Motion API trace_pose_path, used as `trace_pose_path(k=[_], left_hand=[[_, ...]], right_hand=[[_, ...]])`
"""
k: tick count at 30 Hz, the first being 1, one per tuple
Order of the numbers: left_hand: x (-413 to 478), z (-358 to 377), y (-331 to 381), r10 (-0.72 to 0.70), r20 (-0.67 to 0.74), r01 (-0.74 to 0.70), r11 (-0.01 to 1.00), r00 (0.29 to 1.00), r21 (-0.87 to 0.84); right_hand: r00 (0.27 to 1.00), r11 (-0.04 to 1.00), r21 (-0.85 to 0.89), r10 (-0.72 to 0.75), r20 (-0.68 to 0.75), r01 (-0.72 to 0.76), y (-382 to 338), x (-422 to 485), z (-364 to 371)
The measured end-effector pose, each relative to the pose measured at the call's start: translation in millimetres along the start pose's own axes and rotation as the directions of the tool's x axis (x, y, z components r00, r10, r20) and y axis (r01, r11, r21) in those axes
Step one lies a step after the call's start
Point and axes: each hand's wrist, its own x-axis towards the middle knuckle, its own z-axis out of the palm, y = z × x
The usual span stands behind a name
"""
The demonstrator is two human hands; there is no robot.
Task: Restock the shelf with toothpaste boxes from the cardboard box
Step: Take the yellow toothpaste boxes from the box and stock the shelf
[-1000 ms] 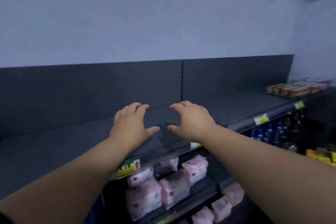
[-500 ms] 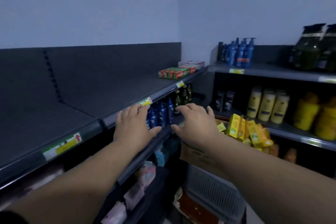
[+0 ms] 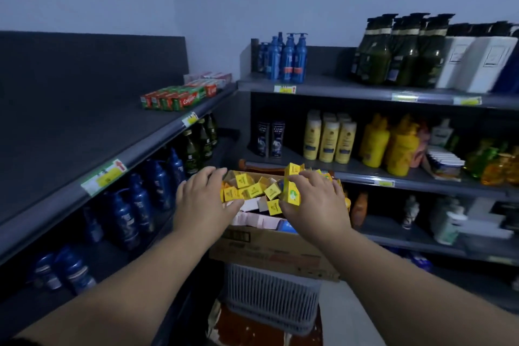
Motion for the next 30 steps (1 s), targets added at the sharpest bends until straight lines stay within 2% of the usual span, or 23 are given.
trace_pose_path(k=[8, 17, 23, 27, 30], left_hand=[[60, 72, -27, 0.059, 0.194, -0.051, 0.998, 0.979, -0.045], [101, 146, 18, 0.176, 0.307, -0.142, 0.981, 0.935, -0.131], [130, 178, 64, 0.193, 0.318, -0.155, 0.978, 0.928, -0.142], [161, 195, 93, 0.17, 0.32, -0.143, 0.984, 0.932, -0.104], [185, 205, 111, 0.123, 0.375, -0.117, 0.992, 0.919, -0.037]], right_hand=[[0.965, 0.977, -0.06, 0.211, 0.152, -0.205, 28, 42, 63], [0.921, 0.941, -0.08, 0.338, 0.192, -0.329, 88, 70, 86], [0.911, 0.939, -0.056, 0.342, 0.232, -0.338, 138, 104, 85], [0.916, 0.962, -0.034, 0.27, 0.296, -0.272, 165, 133, 89], [0.919, 0.974, 0.019, 0.205, 0.338, -0.225, 178, 154, 94]])
